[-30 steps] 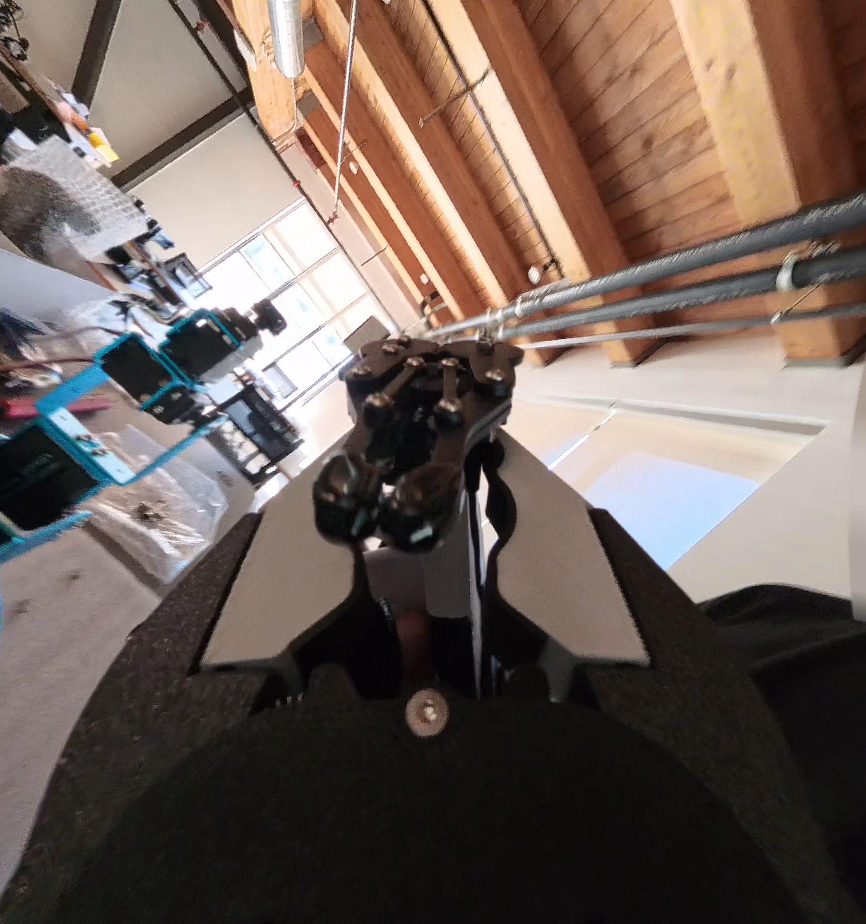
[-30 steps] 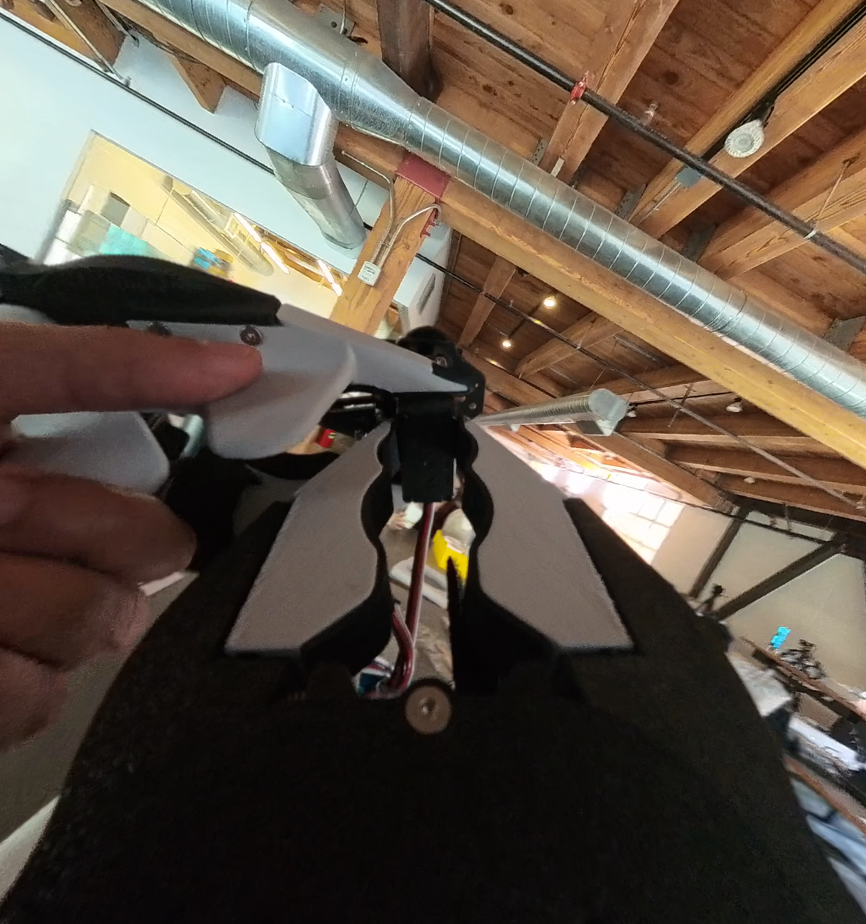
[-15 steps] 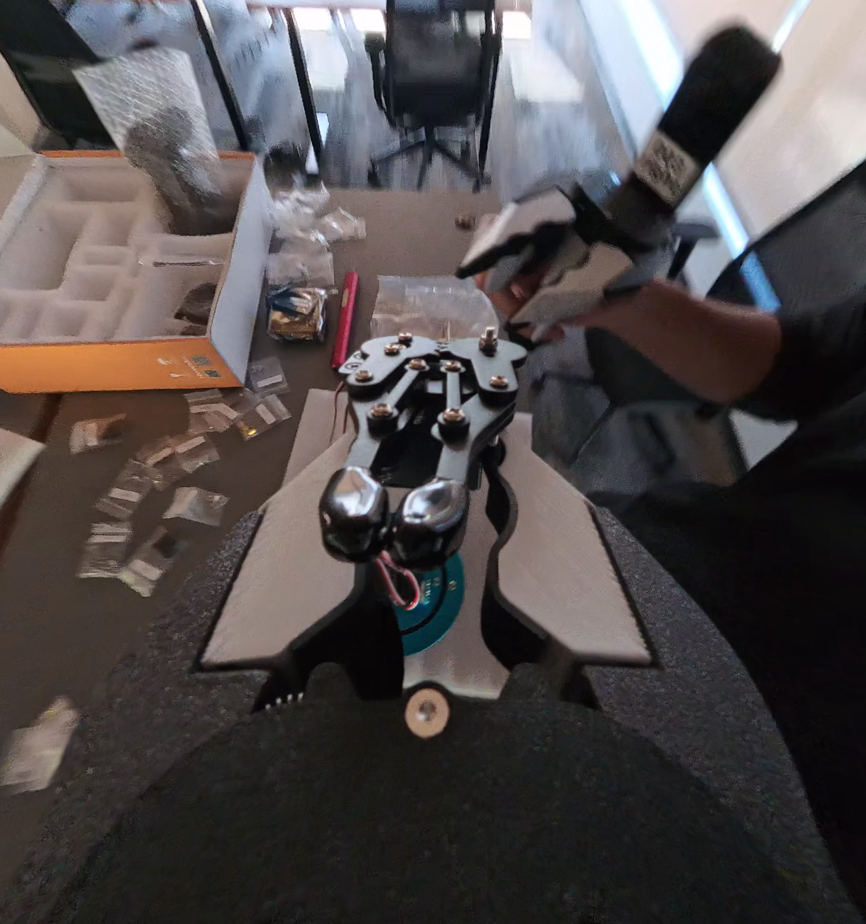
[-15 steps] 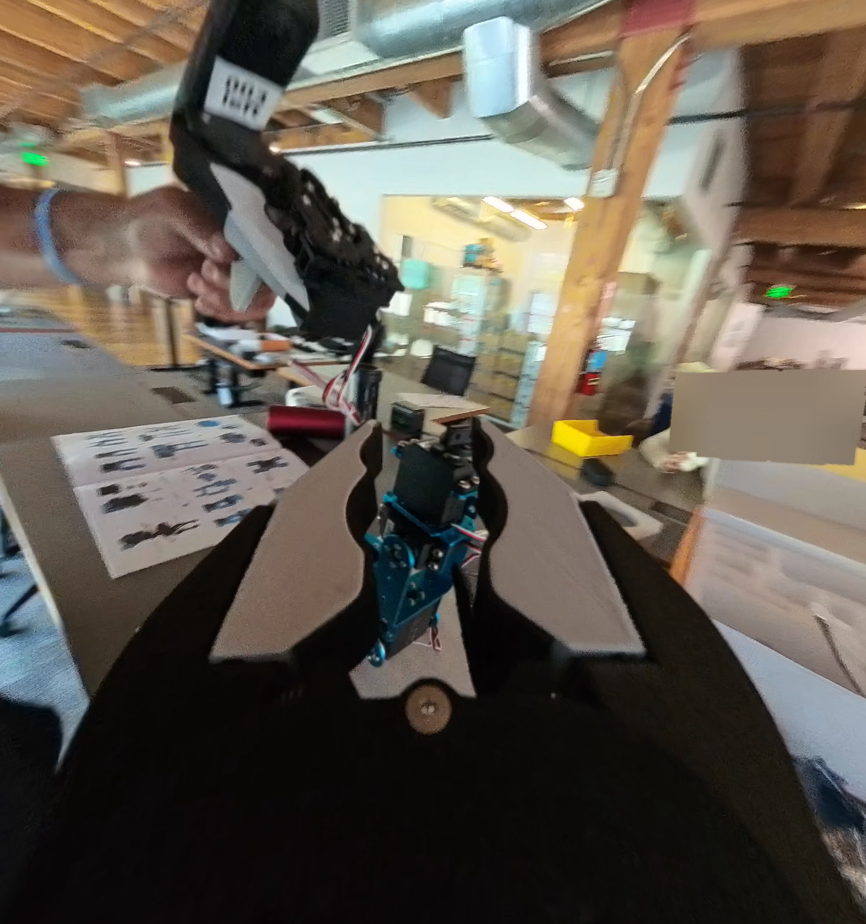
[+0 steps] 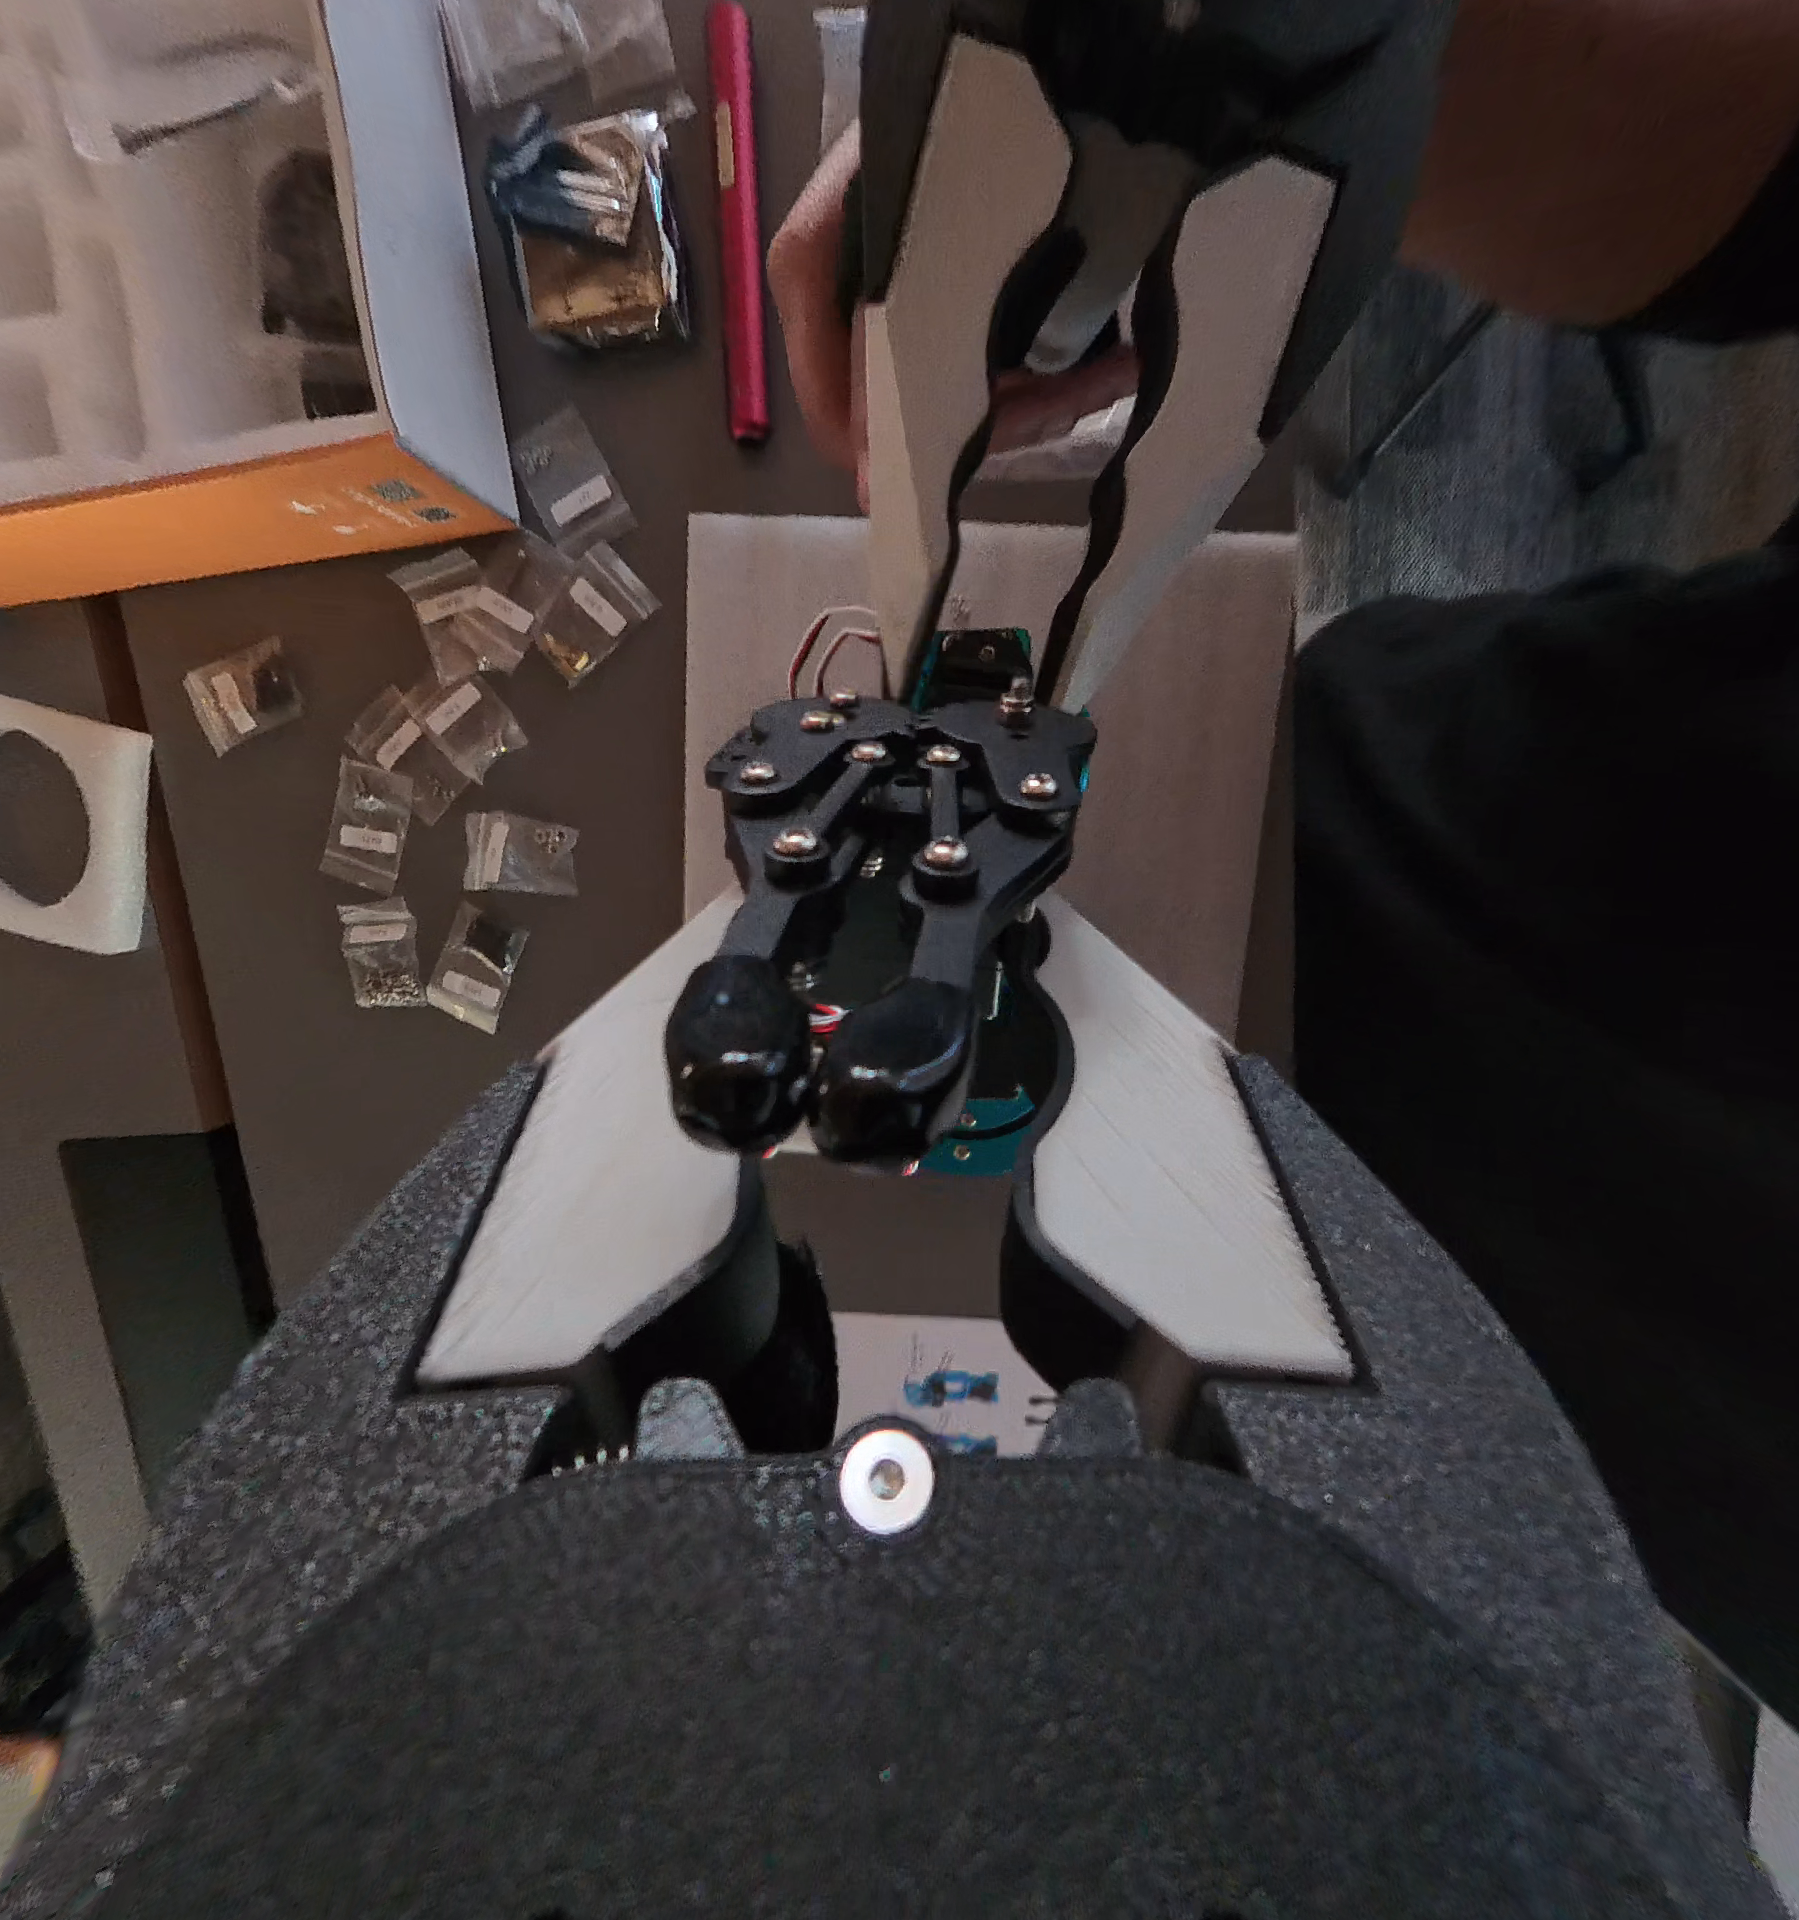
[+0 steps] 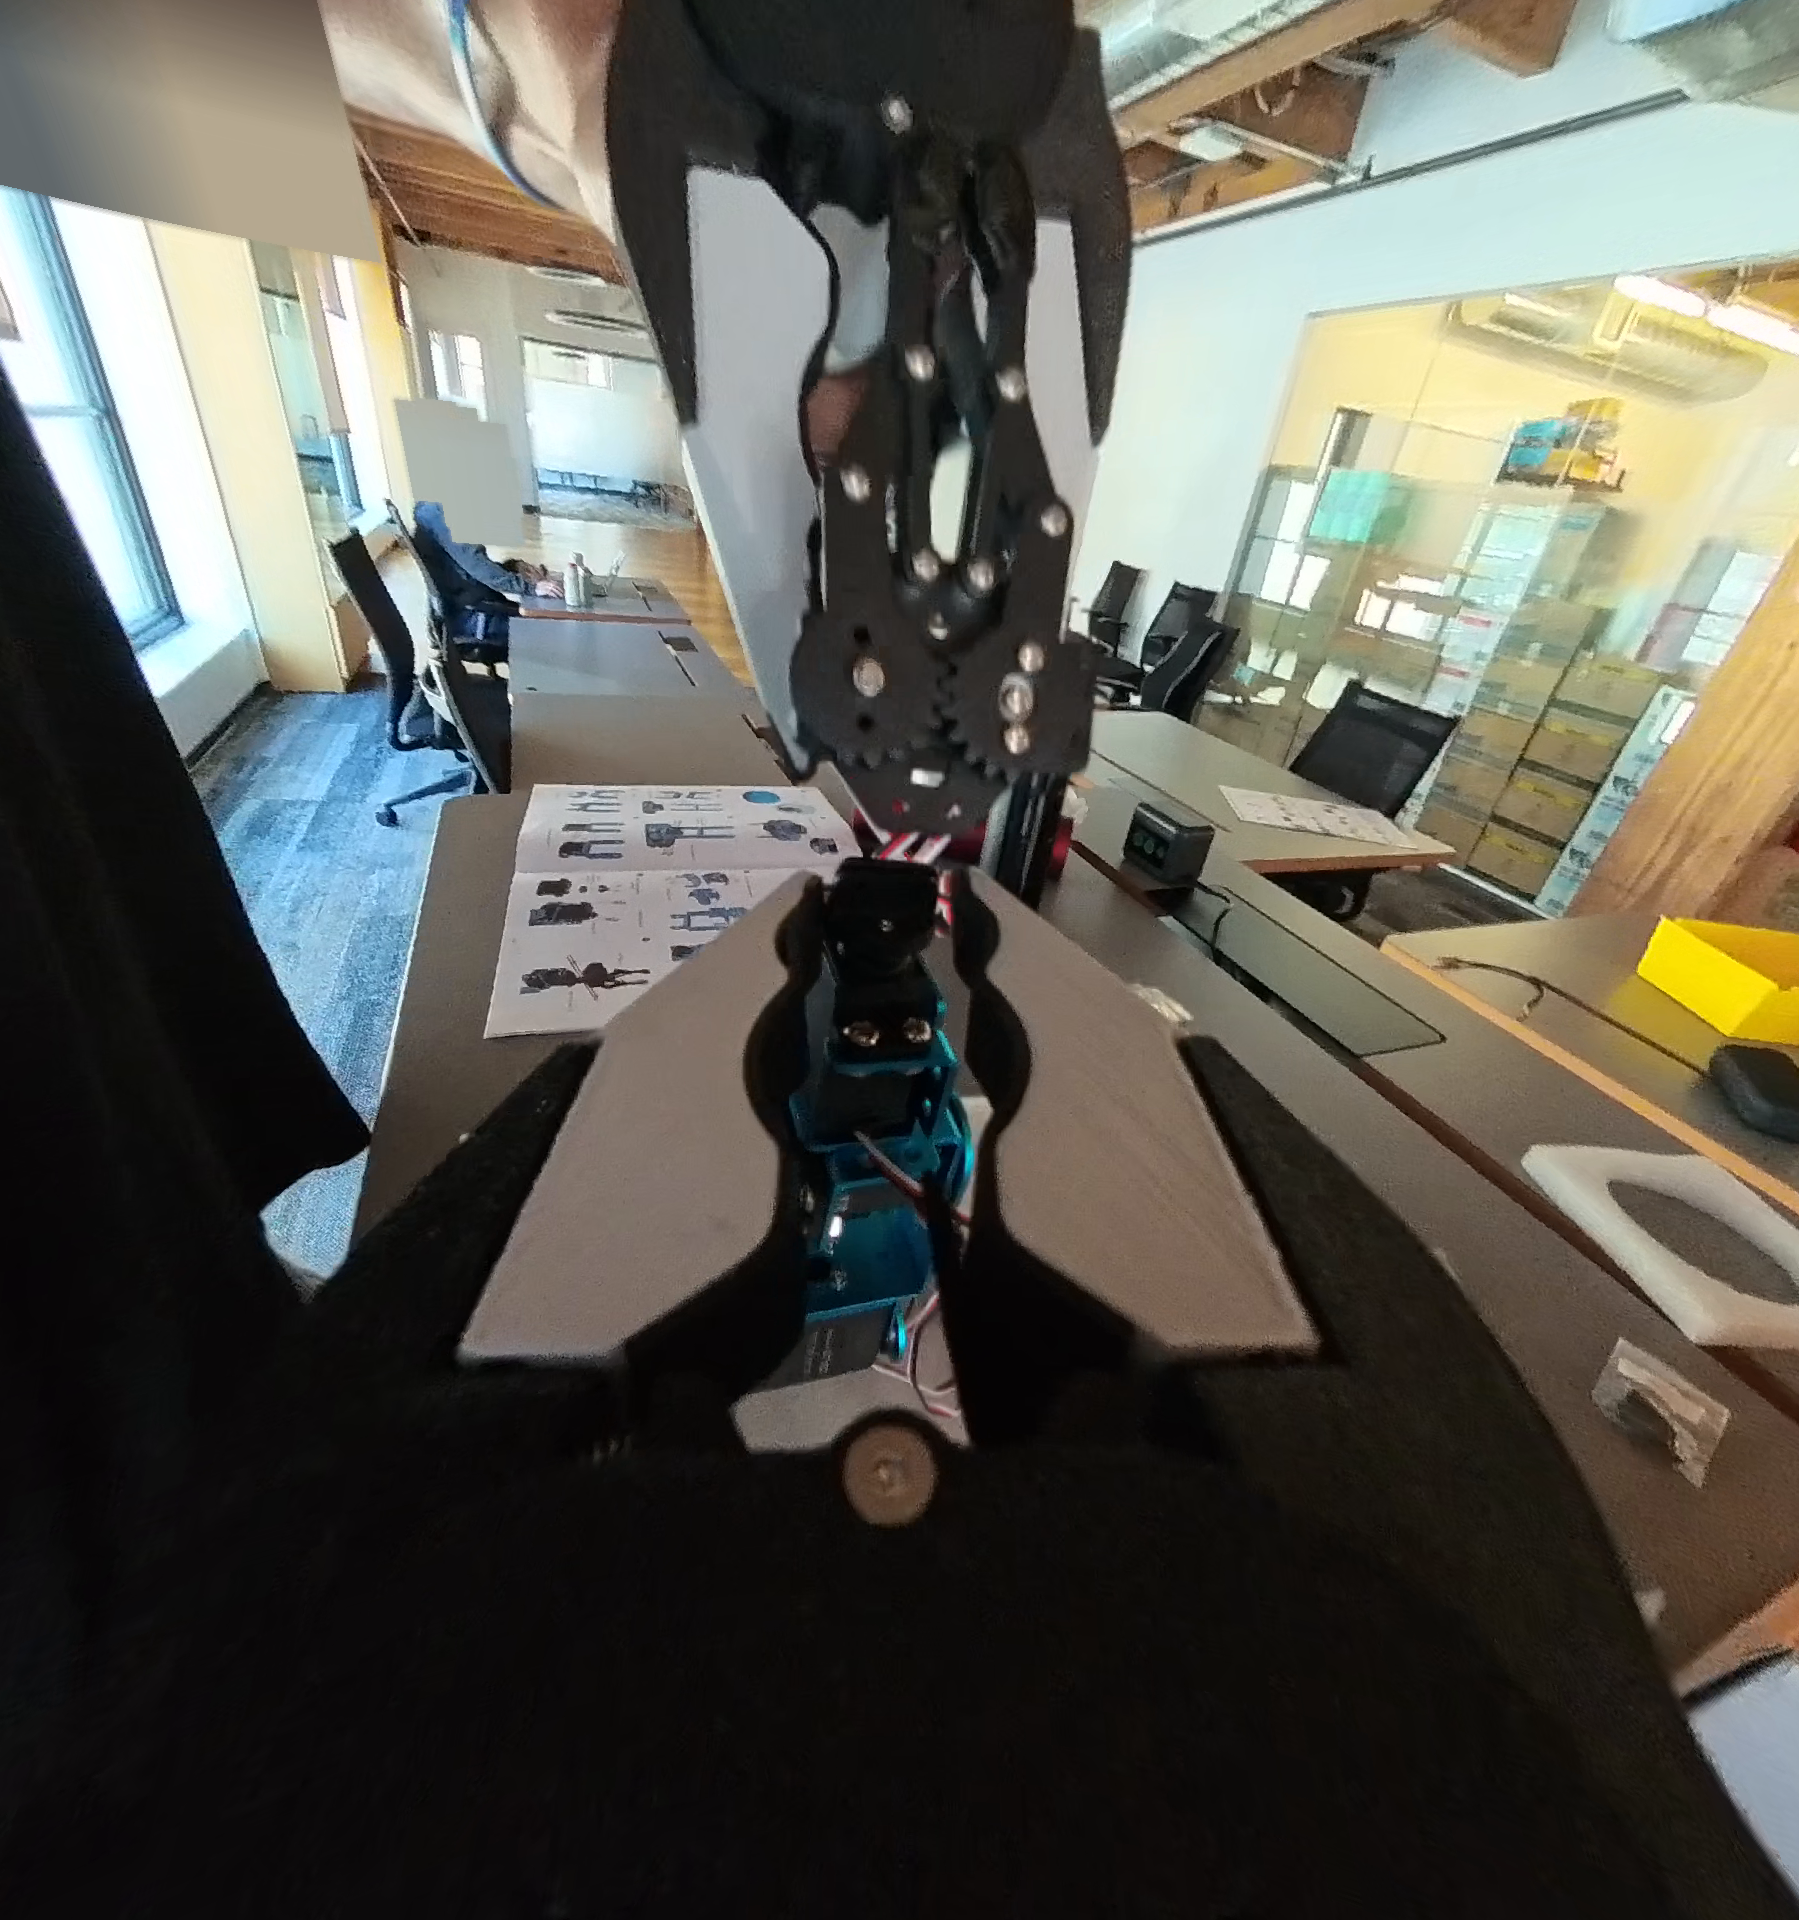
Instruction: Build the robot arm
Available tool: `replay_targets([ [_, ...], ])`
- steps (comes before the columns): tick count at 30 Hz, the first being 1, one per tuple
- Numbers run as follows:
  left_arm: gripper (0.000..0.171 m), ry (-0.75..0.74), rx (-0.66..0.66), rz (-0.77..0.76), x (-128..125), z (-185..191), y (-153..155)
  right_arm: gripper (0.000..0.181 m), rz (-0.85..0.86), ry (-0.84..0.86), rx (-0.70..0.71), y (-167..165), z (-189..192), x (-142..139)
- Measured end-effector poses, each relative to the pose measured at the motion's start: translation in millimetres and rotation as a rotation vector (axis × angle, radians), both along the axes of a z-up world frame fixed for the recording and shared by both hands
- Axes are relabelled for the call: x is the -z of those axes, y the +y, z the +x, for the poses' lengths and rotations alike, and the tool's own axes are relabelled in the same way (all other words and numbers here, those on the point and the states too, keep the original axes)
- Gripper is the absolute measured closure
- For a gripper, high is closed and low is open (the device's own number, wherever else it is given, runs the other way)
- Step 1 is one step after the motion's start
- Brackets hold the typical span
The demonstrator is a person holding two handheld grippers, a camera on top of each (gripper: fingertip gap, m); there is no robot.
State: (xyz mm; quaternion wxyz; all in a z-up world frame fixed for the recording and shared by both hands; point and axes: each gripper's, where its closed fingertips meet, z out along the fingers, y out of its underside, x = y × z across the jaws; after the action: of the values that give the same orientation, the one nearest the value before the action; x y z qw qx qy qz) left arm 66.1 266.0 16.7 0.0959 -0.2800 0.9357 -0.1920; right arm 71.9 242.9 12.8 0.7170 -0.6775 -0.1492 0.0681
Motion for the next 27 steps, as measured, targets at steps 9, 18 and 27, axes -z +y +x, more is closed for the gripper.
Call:
replay_targets([
  [9, 0.127, 0.069, 0.024, 0.109, -3, 8, -7, 0.161, 0.017, 0.025, -0.050, -3, -1, 0],
  [18, 0.127, 0.111, 0.051, 0.173, -1, 4, -12, 0.152, 0.032, 0.082, -0.053, -2, 3, 4],
  [27, 0.126, 0.147, 0.035, 0.248, -2, 5, -14, 0.158, 0.036, 0.101, -0.097, -2, 1, 0],
])
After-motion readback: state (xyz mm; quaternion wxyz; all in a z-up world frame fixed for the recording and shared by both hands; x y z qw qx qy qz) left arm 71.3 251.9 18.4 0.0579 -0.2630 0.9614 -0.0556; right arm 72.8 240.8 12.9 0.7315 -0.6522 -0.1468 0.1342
